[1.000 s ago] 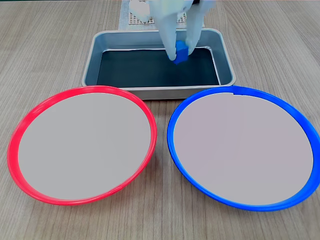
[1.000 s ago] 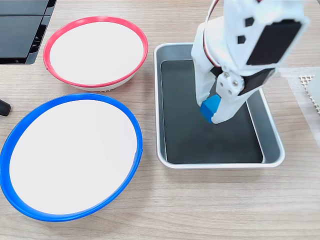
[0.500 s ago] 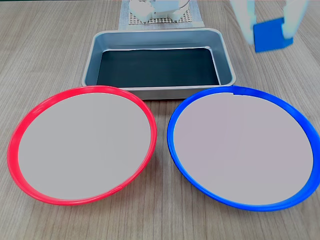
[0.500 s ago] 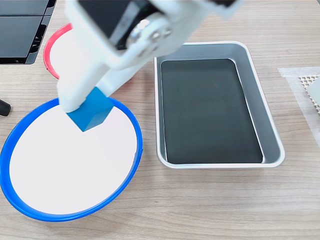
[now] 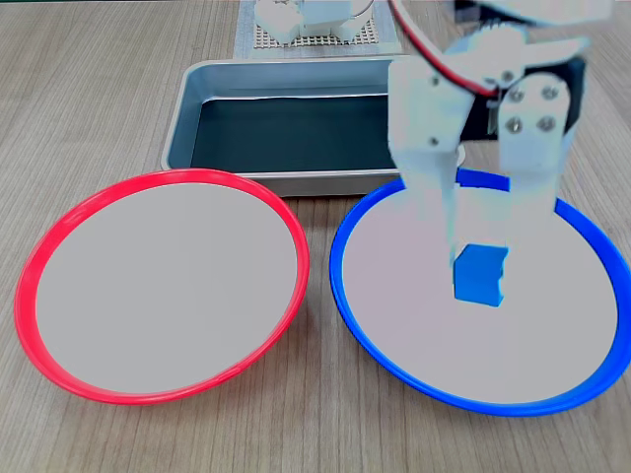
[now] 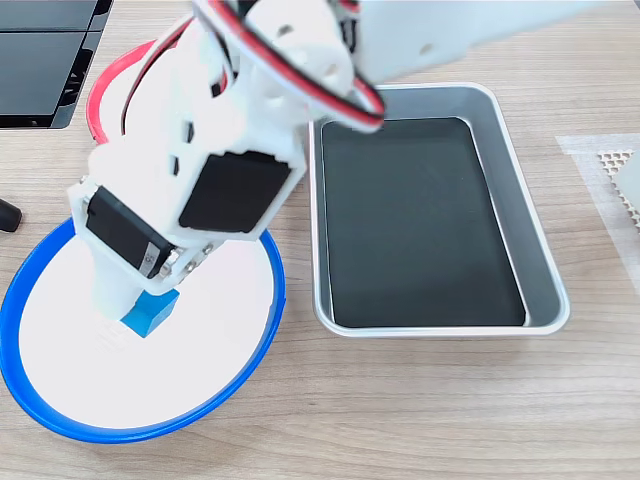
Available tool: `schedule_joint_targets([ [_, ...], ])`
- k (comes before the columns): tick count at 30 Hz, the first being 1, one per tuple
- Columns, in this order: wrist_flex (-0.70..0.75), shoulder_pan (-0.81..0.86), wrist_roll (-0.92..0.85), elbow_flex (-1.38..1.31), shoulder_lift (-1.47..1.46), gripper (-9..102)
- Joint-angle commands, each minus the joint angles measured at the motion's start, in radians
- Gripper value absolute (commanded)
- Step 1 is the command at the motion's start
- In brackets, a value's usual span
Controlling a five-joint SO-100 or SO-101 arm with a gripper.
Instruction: Move a blue block from tray to blue dish
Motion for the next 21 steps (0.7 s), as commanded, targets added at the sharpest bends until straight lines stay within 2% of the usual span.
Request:
schedule_joint_targets([
  [1,-0.015,0.006,-0.038,-0.071,-0.035,3],
  [6,-0.046,0.008,-0.057,-0.081,-0.066,11],
  [11,-0.054,0.002,-0.083,-0.054,-0.028,30],
  [14,-0.106,0.0,-0.014,-0.006,0.055,19],
  [16,-0.202,0.002,0.101,0.084,0.179,0],
  [21,-0.36,0.041,0.557,0.321,0.583,-1],
])
